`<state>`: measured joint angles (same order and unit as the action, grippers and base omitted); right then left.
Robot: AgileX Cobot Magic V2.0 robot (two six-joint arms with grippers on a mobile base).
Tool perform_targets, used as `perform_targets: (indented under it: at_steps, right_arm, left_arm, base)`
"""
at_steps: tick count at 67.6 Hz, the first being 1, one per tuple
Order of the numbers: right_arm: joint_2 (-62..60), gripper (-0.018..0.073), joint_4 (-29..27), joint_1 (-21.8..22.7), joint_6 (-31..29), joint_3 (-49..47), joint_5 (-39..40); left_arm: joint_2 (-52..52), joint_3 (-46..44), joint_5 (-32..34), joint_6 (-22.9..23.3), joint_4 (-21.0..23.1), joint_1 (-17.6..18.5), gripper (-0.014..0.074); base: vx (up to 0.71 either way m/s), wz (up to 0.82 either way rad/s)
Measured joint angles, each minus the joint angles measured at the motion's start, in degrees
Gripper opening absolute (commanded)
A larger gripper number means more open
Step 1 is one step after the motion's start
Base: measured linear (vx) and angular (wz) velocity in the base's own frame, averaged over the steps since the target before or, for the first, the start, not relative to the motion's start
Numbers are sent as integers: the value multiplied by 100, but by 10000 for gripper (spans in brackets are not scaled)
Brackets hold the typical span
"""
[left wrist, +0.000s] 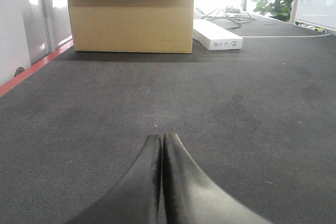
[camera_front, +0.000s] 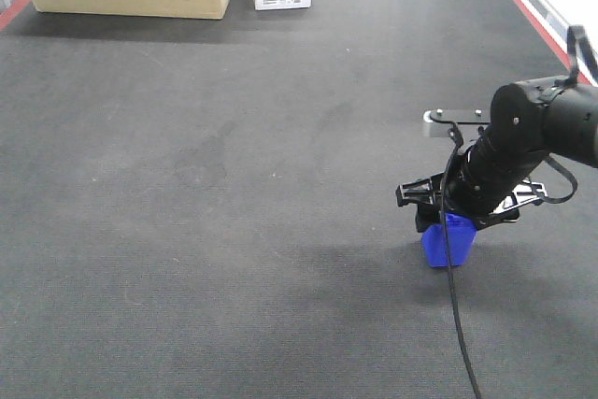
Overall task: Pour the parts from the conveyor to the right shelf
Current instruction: 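Lower the open right gripper over the blue block, then close the right gripper on the blue block and lift it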
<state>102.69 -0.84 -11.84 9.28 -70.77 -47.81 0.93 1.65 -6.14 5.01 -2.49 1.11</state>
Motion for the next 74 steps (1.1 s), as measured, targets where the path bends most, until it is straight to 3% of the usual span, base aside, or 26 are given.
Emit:
perform_targets:
  at_steps: [10, 25, 32, 50, 74]
  right_arm:
    - [44, 377, 0, 0, 0, 0, 38]
    - [95, 116, 84, 0, 0, -48, 19]
    - [111, 55, 128, 0, 41, -59, 18]
    - [-261, 34, 565, -13, 234, 181, 225]
    - [-2720, 36, 806, -8, 293, 1428, 1191]
  left_arm:
    - [0, 0, 0, 0, 0, 0, -6]
    - [0, 0, 0, 0, 0, 0, -6]
    - [0, 0, 0, 0, 0, 0, -6]
    - [0, 0, 0, 0, 0, 0, -6]
    - [0, 0, 0, 0, 0, 0, -6]
  base:
    - [0, 0]
    - [0, 0]
    - [0, 0]
    - [0, 0]
    - [0, 0]
